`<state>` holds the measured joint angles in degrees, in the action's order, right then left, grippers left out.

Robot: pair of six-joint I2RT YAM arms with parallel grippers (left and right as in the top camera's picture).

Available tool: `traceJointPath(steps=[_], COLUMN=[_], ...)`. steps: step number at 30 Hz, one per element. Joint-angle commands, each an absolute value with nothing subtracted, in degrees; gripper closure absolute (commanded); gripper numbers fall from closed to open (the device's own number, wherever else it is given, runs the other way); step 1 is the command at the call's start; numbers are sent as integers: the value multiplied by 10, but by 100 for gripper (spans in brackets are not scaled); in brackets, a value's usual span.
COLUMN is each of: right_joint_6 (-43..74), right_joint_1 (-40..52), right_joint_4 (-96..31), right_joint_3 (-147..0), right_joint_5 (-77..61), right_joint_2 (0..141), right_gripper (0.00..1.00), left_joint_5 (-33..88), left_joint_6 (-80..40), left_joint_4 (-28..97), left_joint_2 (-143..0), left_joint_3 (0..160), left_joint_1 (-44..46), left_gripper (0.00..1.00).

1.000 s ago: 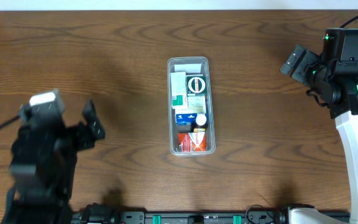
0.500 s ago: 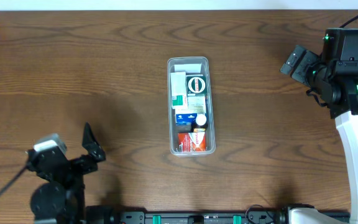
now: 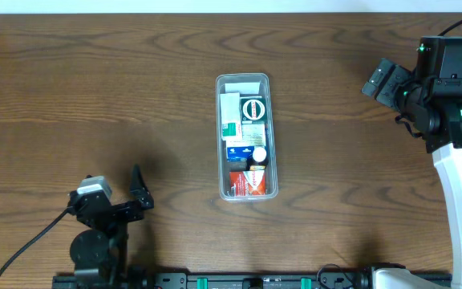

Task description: Pack container

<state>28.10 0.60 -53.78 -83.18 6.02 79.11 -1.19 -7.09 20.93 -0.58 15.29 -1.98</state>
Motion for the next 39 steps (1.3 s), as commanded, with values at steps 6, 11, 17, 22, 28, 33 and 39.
traceJointPath(steps=[6,11,17,22,28,33,39], right_joint_6=[287,287,287,287,287,287,287], right_joint_1=[4,4,4,4,4,4,4], right_joint_4=[-538,-538,-538,-538,-538,-538,-538], right_joint_3=[-832,-832,-832,-832,-832,-832,-832], right_joint_5=[62,62,62,62,62,62,62], right_joint_2=[791,791,791,791,791,791,791], right_gripper=[1,1,1,1,1,1,1], left_joint_5=[-2,-2,-6,-6,-6,-6,-6], left_joint_6=[-75,-75,-75,-75,-75,-75,-75], left_joint_4=[156,150,149,149,149,149,149], left_joint_2=[-1,-1,-2,-2,-2,-2,-2], left_joint_3=[71,52,46,46,46,46,46], left_joint_1=[-11,-11,-11,-11,-11,-11,-11], left_gripper=[2,2,2,2,2,2,2])
